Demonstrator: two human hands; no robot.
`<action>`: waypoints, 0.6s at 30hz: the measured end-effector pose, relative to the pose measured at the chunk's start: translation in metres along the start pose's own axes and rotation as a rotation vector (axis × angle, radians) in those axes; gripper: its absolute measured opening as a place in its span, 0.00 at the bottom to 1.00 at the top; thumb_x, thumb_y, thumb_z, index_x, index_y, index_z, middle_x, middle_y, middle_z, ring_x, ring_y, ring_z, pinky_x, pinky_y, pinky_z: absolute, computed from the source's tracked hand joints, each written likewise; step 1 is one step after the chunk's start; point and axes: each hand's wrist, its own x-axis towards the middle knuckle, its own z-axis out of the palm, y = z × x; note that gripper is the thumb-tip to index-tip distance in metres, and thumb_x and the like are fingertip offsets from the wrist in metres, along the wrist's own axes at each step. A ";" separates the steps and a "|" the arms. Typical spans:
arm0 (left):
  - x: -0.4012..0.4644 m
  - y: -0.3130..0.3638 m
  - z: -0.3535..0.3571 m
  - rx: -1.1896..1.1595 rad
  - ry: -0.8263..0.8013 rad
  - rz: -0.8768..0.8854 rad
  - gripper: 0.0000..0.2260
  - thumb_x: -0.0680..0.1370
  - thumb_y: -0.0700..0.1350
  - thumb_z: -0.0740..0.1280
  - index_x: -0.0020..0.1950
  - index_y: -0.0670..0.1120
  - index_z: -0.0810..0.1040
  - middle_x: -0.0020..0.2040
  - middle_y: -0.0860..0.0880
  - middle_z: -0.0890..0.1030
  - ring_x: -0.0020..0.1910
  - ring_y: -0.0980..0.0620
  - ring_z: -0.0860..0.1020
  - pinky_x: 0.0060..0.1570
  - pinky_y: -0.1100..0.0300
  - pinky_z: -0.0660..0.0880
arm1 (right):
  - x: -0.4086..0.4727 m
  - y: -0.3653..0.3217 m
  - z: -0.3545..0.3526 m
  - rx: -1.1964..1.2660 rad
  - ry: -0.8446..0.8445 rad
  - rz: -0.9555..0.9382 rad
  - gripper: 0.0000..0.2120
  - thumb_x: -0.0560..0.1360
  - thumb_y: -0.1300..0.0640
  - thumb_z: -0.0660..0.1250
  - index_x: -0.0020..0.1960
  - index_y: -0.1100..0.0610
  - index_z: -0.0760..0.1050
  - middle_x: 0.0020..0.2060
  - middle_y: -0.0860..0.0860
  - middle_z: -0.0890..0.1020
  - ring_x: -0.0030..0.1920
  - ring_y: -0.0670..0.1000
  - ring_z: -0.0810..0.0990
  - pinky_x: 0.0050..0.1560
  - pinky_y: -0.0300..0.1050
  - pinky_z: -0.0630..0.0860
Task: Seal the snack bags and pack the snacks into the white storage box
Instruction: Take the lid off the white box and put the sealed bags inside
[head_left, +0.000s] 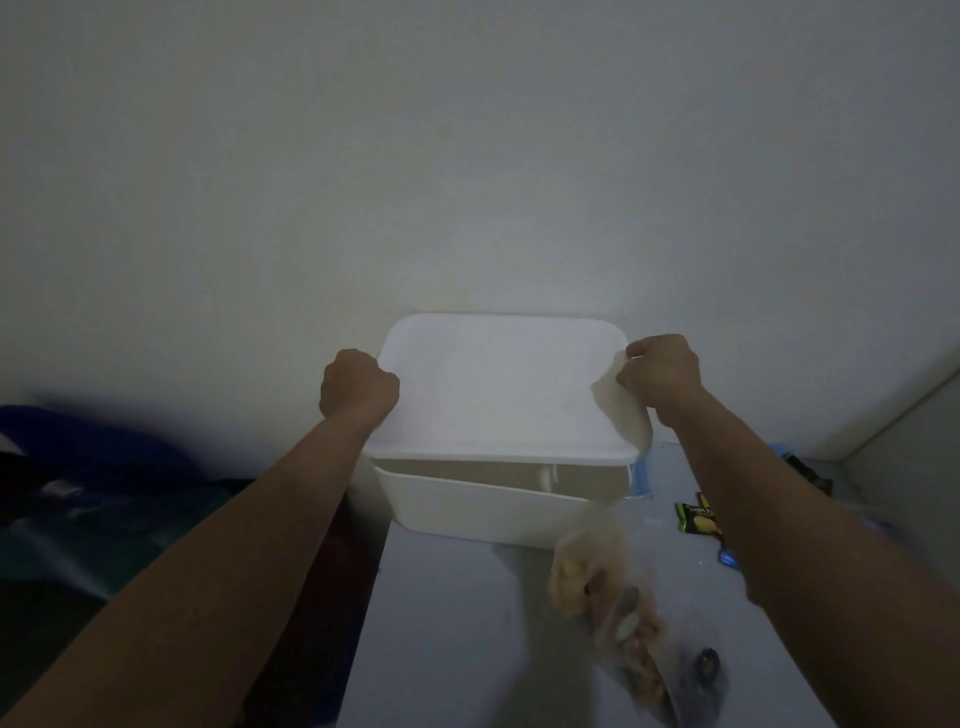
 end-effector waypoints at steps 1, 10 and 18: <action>-0.002 0.001 -0.003 -0.018 0.014 0.005 0.04 0.69 0.36 0.64 0.34 0.38 0.74 0.35 0.40 0.77 0.38 0.38 0.77 0.34 0.58 0.69 | -0.005 -0.002 -0.004 -0.002 0.002 -0.013 0.14 0.70 0.69 0.64 0.54 0.68 0.78 0.55 0.63 0.81 0.54 0.62 0.79 0.58 0.57 0.78; -0.036 -0.020 -0.034 -0.027 -0.230 0.050 0.28 0.70 0.48 0.71 0.69 0.49 0.72 0.70 0.43 0.69 0.64 0.43 0.73 0.62 0.55 0.71 | -0.071 0.007 -0.028 -0.001 -0.072 -0.092 0.13 0.74 0.66 0.64 0.55 0.58 0.81 0.59 0.57 0.79 0.57 0.59 0.78 0.60 0.53 0.77; -0.089 -0.050 -0.065 0.015 -0.403 0.030 0.40 0.65 0.47 0.79 0.74 0.48 0.65 0.73 0.43 0.61 0.70 0.42 0.65 0.71 0.47 0.64 | -0.130 0.038 -0.037 -0.010 -0.116 -0.101 0.14 0.73 0.68 0.63 0.53 0.59 0.83 0.57 0.58 0.80 0.54 0.59 0.78 0.59 0.52 0.77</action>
